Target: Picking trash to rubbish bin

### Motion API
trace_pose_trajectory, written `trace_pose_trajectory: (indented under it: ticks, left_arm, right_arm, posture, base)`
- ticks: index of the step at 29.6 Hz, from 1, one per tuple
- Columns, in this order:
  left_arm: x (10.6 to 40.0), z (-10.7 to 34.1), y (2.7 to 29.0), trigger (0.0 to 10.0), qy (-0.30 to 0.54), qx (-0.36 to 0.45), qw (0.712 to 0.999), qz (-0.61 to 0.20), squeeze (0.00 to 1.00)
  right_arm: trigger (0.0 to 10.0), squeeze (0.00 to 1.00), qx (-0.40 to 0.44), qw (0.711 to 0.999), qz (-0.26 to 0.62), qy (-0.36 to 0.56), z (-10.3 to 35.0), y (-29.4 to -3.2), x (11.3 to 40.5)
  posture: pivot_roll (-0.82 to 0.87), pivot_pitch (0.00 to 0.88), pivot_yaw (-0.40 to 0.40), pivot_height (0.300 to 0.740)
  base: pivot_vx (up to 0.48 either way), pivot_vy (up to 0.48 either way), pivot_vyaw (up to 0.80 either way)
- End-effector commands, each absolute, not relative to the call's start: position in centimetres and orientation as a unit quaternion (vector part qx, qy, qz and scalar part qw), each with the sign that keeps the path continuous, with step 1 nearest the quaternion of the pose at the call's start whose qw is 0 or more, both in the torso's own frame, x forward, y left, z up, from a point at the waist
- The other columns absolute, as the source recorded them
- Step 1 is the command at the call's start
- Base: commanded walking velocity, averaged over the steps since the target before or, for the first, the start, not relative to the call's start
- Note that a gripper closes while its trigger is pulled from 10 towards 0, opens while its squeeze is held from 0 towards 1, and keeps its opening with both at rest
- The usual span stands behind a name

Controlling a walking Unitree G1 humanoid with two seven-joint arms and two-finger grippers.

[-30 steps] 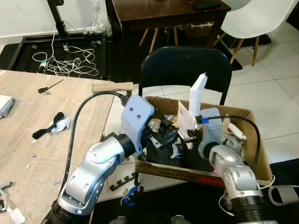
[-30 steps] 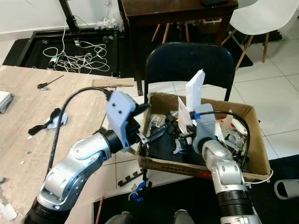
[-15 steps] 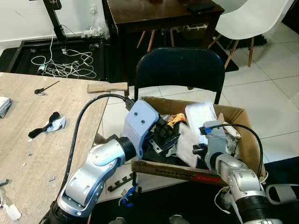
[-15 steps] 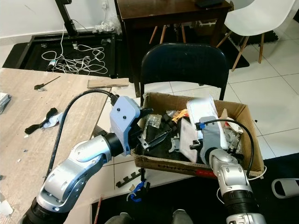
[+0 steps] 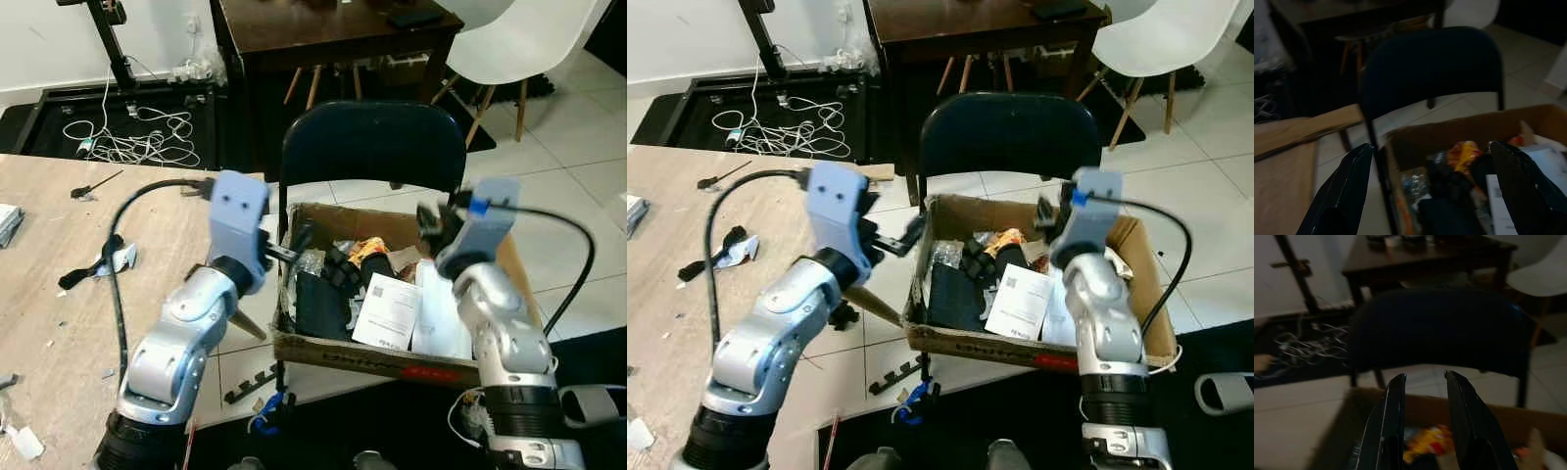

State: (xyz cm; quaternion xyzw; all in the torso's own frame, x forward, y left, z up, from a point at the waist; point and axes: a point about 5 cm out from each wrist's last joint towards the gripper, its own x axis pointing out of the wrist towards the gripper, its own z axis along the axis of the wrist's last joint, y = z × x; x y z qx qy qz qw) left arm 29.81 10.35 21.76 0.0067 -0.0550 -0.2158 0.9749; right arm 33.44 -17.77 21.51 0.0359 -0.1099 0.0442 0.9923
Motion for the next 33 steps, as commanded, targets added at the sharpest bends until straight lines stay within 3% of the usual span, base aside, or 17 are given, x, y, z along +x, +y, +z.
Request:
trace_pose_trajectory:
  ticks: [1, 8, 17, 33]
  left_arm:
    - [30.0, 21.0, 10.8, 10.0, -0.038, 0.010, 0.978, -0.207, 0.00]
    - [30.1, 21.0, 10.8, 10.0, -0.041, 0.014, 0.979, -0.199, 0.00]
    - [30.1, 21.1, 10.6, 10.0, -0.036, 0.010, 0.980, -0.197, 0.00]
    - [30.0, 20.9, 10.3, 10.0, -0.034, 0.022, 0.978, -0.206, 0.00]
  right_arm:
    - [10.0, 0.00, 0.054, 0.990, 0.073, -0.104, 21.2, -15.9, 32.8]
    - [10.0, 0.00, 0.072, 0.987, 0.103, -0.097, 20.7, -13.5, 32.2]
    - [10.0, 0.00, 0.079, 0.987, 0.105, -0.089, 20.4, -13.0, 31.7]
    - [10.0, 0.00, 0.076, 0.989, 0.106, -0.073, 20.0, -12.8, 31.4]
  posture:
    - [0.10, 0.191, 0.020, 0.740]
    - [0.09, 0.195, 0.012, 0.740]
    - [0.09, 0.196, 0.011, 0.740]
    - [0.09, 0.203, 0.009, 0.740]
  base:
    - [0.000, 0.000, 0.00]
    - [0.000, 0.000, 0.00]
    - [0.000, 0.000, 0.00]
    - [0.000, -0.348, 0.00]
